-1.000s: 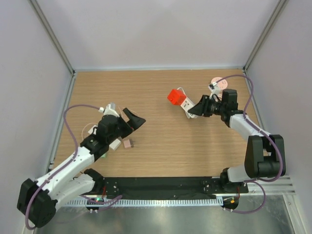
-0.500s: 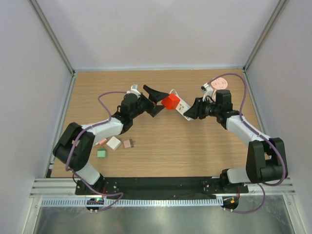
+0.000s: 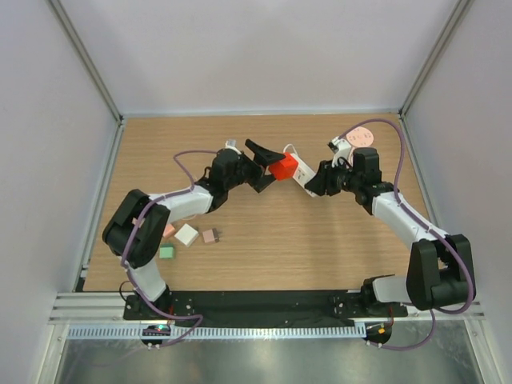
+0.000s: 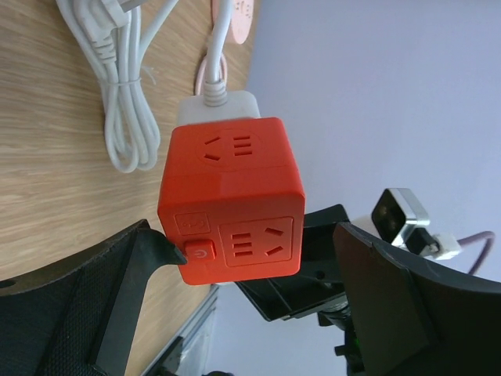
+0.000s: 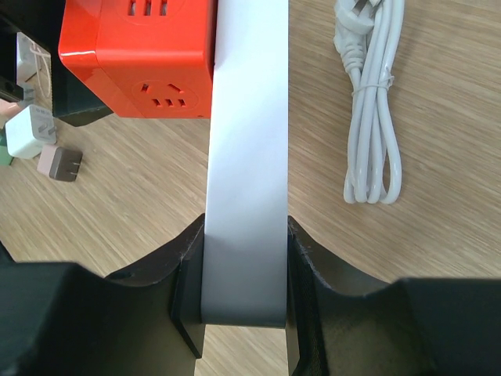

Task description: Pull the plug off the socket

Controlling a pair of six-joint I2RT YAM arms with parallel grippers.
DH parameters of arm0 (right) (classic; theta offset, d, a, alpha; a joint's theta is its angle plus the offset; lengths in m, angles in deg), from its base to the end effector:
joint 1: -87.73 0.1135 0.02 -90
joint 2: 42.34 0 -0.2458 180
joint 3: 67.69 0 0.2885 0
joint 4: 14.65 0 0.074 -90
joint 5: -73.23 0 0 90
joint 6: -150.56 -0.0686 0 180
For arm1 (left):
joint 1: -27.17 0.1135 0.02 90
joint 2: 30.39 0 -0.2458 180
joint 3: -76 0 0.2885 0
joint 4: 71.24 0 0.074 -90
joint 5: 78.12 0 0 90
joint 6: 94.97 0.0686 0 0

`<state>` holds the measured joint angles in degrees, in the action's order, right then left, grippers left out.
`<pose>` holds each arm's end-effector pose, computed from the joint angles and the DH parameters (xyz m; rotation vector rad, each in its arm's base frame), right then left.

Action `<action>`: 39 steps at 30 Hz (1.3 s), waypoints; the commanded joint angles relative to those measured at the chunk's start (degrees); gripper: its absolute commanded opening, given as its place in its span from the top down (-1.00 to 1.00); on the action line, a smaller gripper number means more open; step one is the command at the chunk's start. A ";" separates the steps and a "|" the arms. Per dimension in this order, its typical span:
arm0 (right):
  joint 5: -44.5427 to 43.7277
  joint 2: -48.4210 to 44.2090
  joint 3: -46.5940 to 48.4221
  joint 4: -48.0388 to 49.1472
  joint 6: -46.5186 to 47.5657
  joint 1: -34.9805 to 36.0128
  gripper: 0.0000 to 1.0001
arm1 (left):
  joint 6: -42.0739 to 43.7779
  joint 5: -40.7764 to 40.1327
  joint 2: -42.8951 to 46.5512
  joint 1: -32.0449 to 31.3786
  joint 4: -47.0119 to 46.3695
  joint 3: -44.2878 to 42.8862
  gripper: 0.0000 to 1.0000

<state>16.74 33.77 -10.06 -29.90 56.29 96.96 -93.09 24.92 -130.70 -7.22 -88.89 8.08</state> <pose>0.3332 0.0925 0.1878 -0.4323 2.1012 0.7663 0.3575 -0.2634 0.1650 -0.8154 2.0357 -1.5966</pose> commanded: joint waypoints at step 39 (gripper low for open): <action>2.95 -4.14 0.52 7.29 0.85 1.49 0.98 | 17.81 -7.32 8.29 -1.38 24.90 -5.95 -1.00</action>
<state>15.63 32.15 -10.19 -30.82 57.47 98.49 -73.98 17.92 -121.24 -8.45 -65.18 4.93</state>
